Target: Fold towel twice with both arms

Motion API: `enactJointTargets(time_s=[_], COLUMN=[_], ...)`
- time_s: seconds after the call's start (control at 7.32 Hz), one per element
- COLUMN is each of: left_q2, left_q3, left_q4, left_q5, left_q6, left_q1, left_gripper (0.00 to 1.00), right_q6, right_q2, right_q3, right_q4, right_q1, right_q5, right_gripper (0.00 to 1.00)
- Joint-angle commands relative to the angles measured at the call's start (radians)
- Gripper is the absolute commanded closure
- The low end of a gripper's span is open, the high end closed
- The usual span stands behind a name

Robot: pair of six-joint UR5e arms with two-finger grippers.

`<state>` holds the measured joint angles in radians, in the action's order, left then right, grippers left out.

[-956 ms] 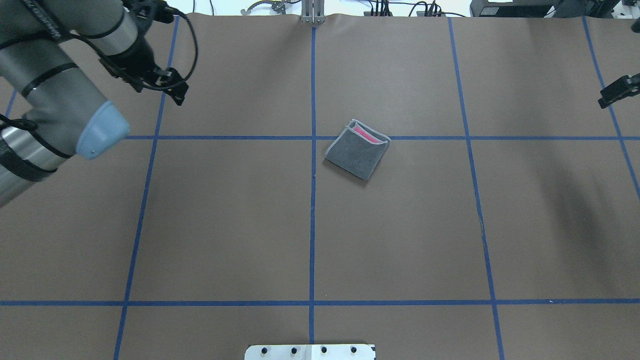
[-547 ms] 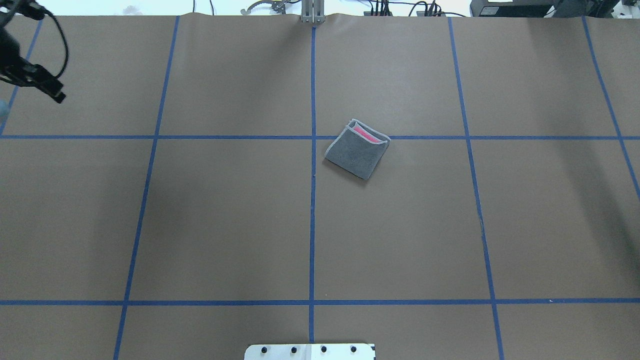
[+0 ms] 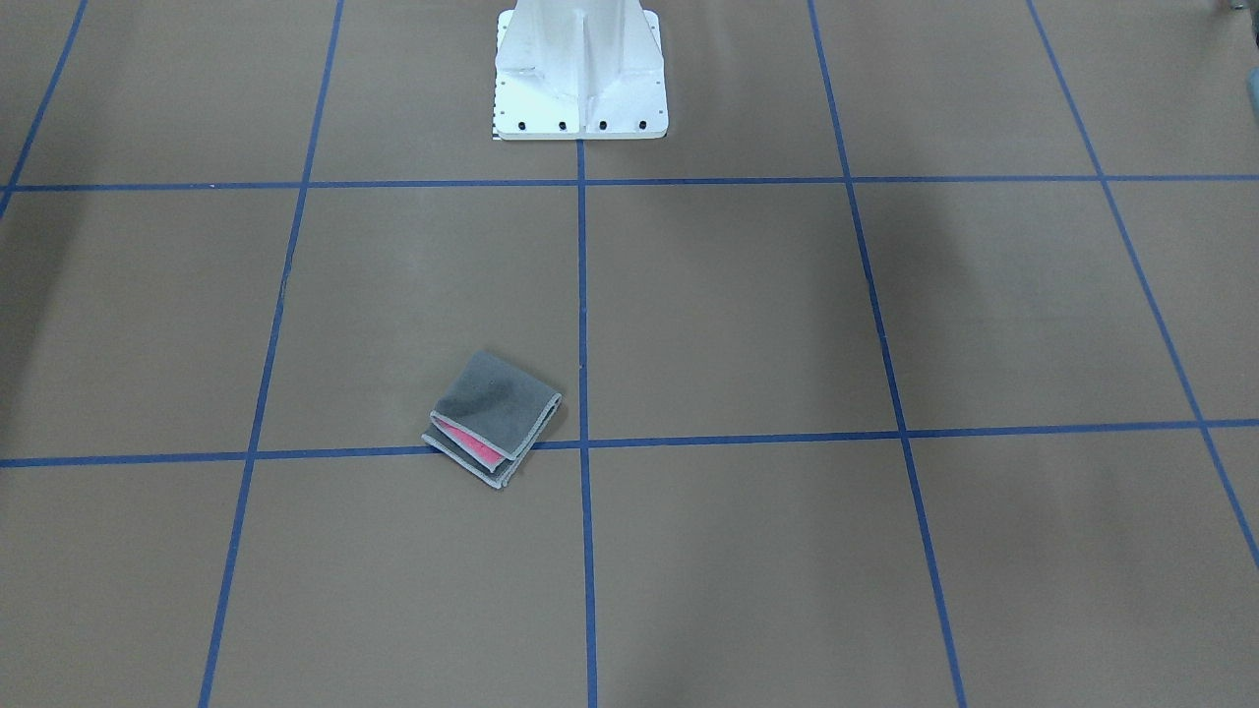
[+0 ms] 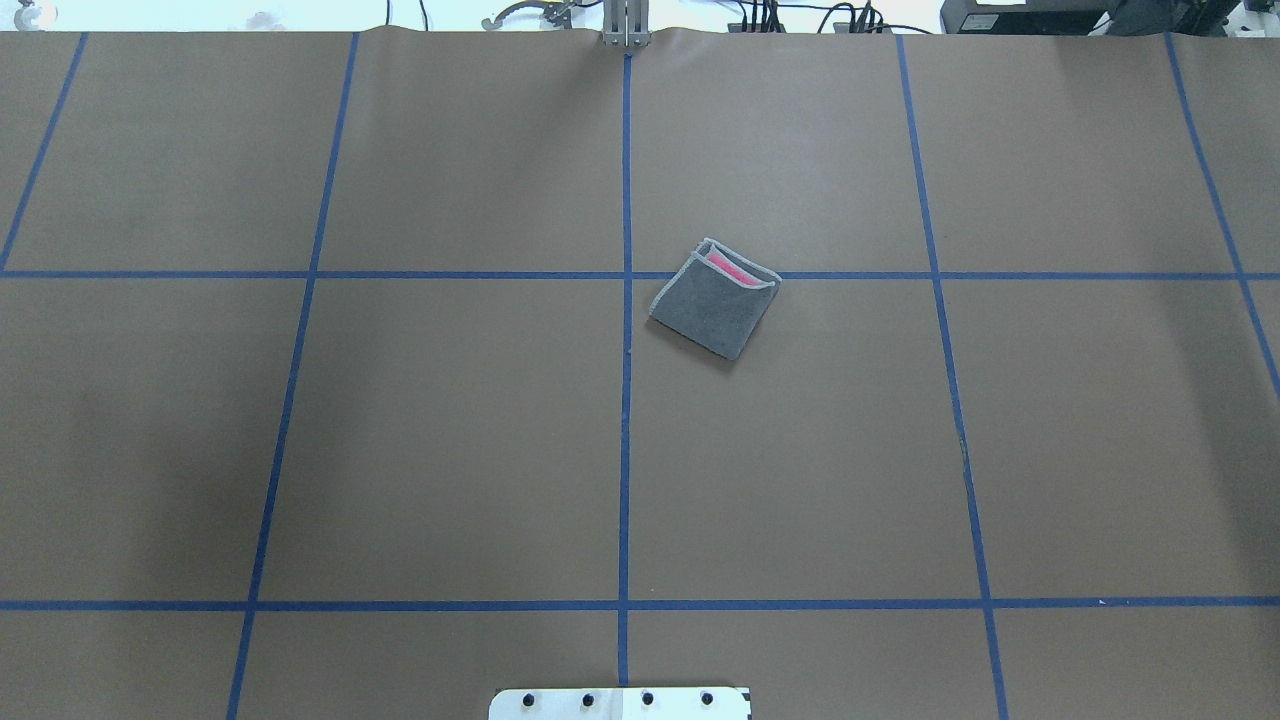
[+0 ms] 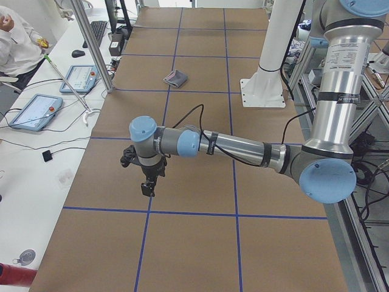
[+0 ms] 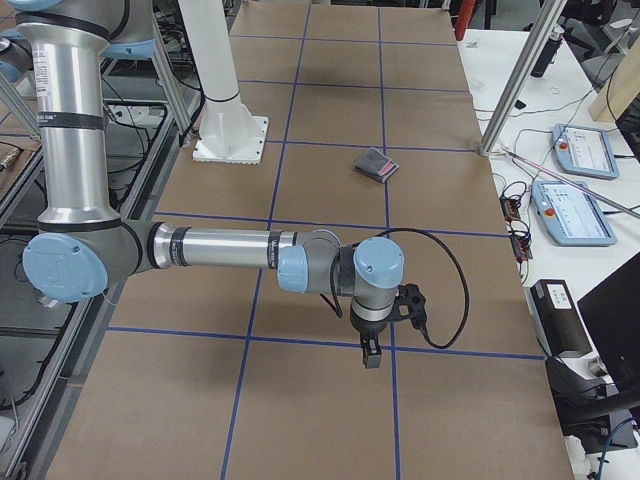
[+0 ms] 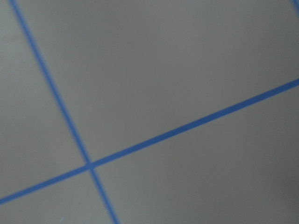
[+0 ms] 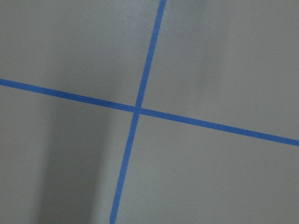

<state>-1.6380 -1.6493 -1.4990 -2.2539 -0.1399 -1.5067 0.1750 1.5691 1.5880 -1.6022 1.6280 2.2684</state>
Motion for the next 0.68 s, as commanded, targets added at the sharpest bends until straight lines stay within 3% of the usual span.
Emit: enactJointTargets(time_s=[0.0,0.14,0.55], left_q2=[0.066,0.093,0.133], left_q3=[0.0,-0.012,-0.082], left_q4=[0.011,0.005,0.002], left_q5=[-0.065,-0.114,-0.147], left_q6=[-0.004,-0.006,-0.004], left_q1=[-0.101,-0.115,-0.136], left_gripper=[0.0,0.0,0.0], right_q6=[-0.046,-0.084,-0.135], right_q2=[0.003,-0.001,-0.006], right_q3=[0.016,0.021,0.026], right_q4=[-0.008,-0.002,0.002], right_q1=[0.001,-0.01,-0.071], right_q5=[0.006,0.002,0.002], right_gripper=[0.01,0.01,0.01])
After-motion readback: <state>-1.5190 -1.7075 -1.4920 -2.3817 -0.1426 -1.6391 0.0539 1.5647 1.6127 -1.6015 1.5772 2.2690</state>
